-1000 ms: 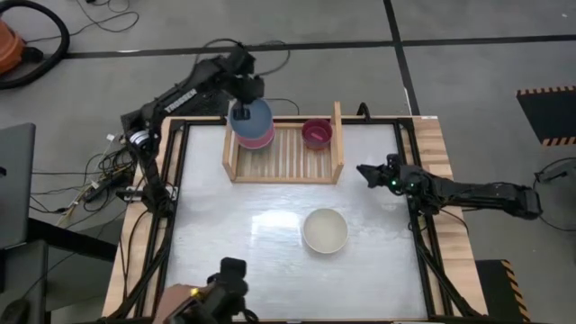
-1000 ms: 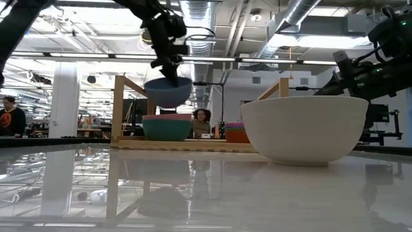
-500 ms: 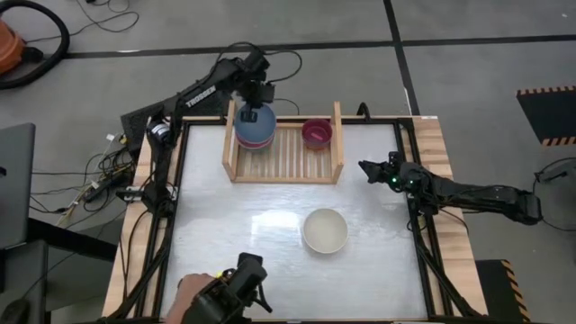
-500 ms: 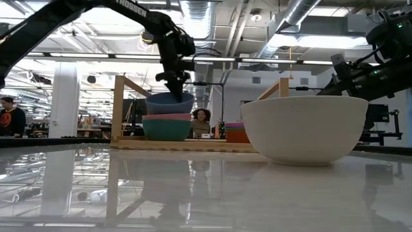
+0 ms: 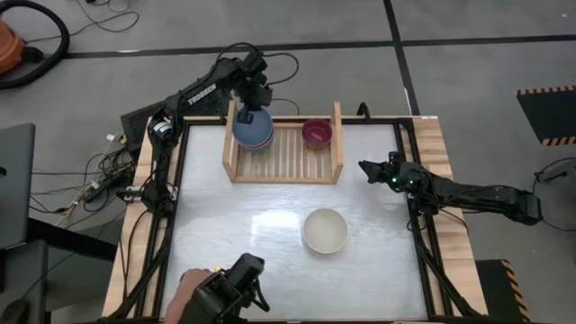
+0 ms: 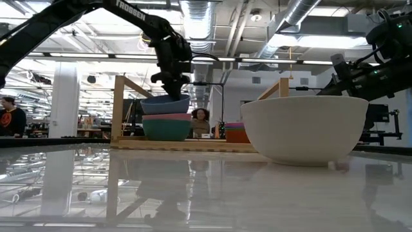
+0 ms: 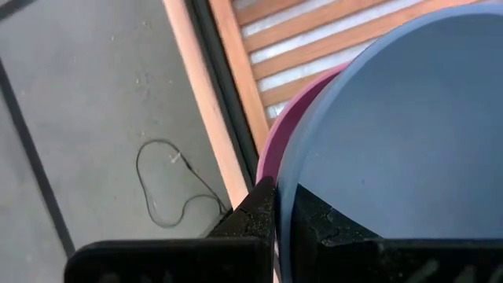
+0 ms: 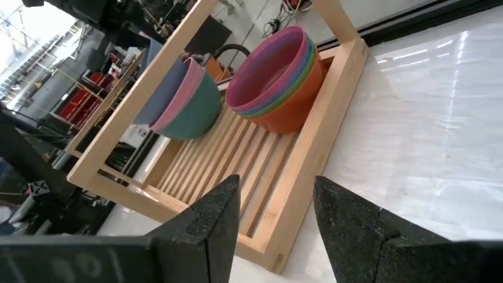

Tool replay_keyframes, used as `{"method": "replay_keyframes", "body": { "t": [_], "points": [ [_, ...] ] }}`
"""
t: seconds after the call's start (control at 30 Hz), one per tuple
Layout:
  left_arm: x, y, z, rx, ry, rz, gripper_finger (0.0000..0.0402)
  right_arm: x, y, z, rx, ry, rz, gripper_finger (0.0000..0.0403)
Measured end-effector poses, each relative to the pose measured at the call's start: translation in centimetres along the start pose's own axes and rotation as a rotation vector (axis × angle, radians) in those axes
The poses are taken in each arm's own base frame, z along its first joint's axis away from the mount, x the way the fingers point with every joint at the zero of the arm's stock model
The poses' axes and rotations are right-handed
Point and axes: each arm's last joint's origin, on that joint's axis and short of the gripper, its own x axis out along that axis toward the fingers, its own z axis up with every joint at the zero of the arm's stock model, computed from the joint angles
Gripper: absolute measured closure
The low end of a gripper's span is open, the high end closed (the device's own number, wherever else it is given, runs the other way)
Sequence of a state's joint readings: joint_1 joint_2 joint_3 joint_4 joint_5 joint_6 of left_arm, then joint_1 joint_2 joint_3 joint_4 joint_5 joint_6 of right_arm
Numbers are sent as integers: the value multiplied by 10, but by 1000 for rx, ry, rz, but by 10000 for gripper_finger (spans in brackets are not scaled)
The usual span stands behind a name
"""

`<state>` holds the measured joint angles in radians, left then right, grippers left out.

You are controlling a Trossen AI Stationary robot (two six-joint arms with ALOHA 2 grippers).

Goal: Place and stack bowls onto a shelf
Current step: Stack the large blue bowl on top of the large pink bowl on the shelf

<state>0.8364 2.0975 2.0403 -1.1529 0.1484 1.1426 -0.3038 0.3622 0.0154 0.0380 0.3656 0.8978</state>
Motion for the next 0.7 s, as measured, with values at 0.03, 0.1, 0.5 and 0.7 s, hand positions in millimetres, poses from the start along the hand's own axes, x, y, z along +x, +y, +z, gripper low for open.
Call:
{"method": "replay_keyframes", "body": {
  "t": [0.03,0.1,0.5,0.7],
  "points": [
    [1,0,0,12,-7,-4,401,0,0,0,0,0,0,214],
    [5,1,0,25,0,-11,401,0,0,0,0,0,0,214],
    [14,3,-3,18,25,-12,401,0,0,0,1,0,1,214],
    [15,3,1,26,20,0,378,0,0,0,0,0,0,214]
  ]
}}
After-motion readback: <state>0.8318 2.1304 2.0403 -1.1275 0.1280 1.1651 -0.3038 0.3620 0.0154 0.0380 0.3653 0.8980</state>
